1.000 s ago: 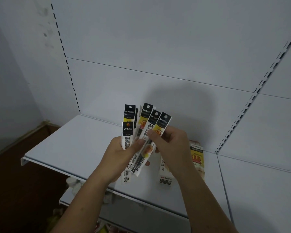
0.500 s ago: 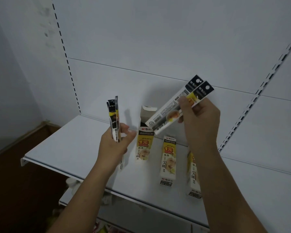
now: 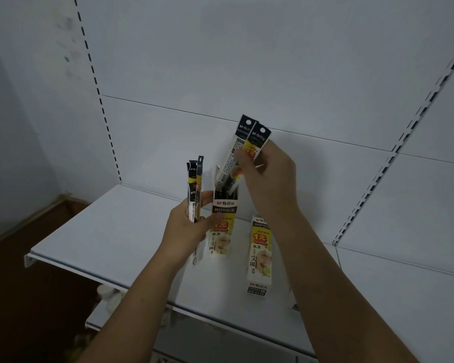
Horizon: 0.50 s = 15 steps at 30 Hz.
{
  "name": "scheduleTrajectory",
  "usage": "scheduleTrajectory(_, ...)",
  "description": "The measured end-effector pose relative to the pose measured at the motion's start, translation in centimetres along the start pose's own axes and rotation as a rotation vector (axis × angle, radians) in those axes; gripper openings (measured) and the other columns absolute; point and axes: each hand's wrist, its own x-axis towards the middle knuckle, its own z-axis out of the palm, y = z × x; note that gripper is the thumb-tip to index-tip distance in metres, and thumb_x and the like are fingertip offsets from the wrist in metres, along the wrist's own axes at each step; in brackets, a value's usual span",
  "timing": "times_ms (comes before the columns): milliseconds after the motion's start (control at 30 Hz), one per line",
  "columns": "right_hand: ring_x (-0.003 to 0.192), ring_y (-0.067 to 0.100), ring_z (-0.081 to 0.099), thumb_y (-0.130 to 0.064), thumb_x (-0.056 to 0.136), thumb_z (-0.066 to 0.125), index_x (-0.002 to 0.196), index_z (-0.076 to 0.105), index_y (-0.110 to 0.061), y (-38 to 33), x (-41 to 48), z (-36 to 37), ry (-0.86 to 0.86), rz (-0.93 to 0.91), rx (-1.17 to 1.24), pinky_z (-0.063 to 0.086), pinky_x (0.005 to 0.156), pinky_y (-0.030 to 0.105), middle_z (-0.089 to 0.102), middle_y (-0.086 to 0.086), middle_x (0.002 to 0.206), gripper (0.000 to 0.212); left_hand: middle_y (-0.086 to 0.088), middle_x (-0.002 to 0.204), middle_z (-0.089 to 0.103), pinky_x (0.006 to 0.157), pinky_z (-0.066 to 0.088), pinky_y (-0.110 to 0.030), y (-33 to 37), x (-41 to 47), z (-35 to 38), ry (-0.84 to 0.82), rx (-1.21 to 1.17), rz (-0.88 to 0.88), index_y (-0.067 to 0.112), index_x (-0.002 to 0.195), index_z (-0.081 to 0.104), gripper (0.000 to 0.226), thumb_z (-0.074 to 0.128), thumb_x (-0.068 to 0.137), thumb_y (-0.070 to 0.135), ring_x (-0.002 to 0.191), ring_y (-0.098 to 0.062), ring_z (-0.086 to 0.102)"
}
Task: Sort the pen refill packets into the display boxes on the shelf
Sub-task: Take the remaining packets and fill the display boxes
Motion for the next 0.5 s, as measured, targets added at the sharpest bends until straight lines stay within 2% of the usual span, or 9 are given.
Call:
scheduleTrajectory(133,0.081,0.014,0.073,-0.031,0.102,0.066,0.105,0.067,-0.025,0.09,0.24,-0.19,-0.008,-0.004,0.015,0.059,0.072,0.037,0.075,-0.008,0.085,0.006,0.011,0.122,0.075,0.059,0.05,-0.026,-0.25,0.01,-0.31,-0.004,0.014,-0.004,0.031,0.136,0.064,0.052,0.081,0.089,0.015,0.068,-0.001,0.067)
scheduleTrajectory(267,0.081,0.014,0.073,-0.03,0.102,0.065,0.106,0.067,-0.025,-0.14,0.36,-0.6,-0.062,-0.017,0.024,0.06,0.07,0.038,0.075,-0.01,0.088,0.007,0.009,0.121,0.076,0.063,0.052,-0.03,-0.49,-0.04,-0.29,-0.01,0.011,-0.008,0.032,0.135,0.065,0.051,0.082,0.089,0.016,0.067,-0.001,0.067)
scheduleTrajectory(400,0.08,0.014,0.074,-0.029,0.103,0.065,0.107,0.067,-0.023,0.22,-0.05,-0.78,-0.021,-0.008,0.046,0.058,0.068,0.026,0.074,-0.009,0.09,0.008,0.011,0.123,0.075,0.063,0.051,-0.028,-0.48,0.05,-0.26,-0.014,0.002,-0.011,0.033,0.134,0.065,0.051,0.082,0.089,0.017,0.071,-0.001,0.068)
scheduleTrajectory(467,0.078,0.013,0.073,-0.028,0.101,0.067,0.105,0.068,-0.026,0.64,-0.3,-0.58,-0.079,0.005,0.011,0.058,0.069,0.026,0.074,-0.009,0.087,0.005,0.011,0.122,0.075,0.063,0.05,-0.027,-0.47,0.0,-0.22,-0.013,-0.001,-0.011,0.033,0.133,0.066,0.05,0.082,0.088,0.018,0.071,-0.002,0.068)
scheduleTrajectory(500,0.077,0.01,0.072,-0.027,0.1,0.068,0.104,0.069,-0.027,0.83,-0.49,-0.39,-0.109,0.008,-0.033,0.057,0.068,0.021,0.074,-0.01,0.085,0.004,0.011,0.121,0.076,0.062,0.05,-0.028,-0.48,-0.05,-0.18,-0.011,-0.004,-0.009,0.033,0.132,0.066,0.049,0.082,0.088,0.018,0.069,-0.002,0.067)
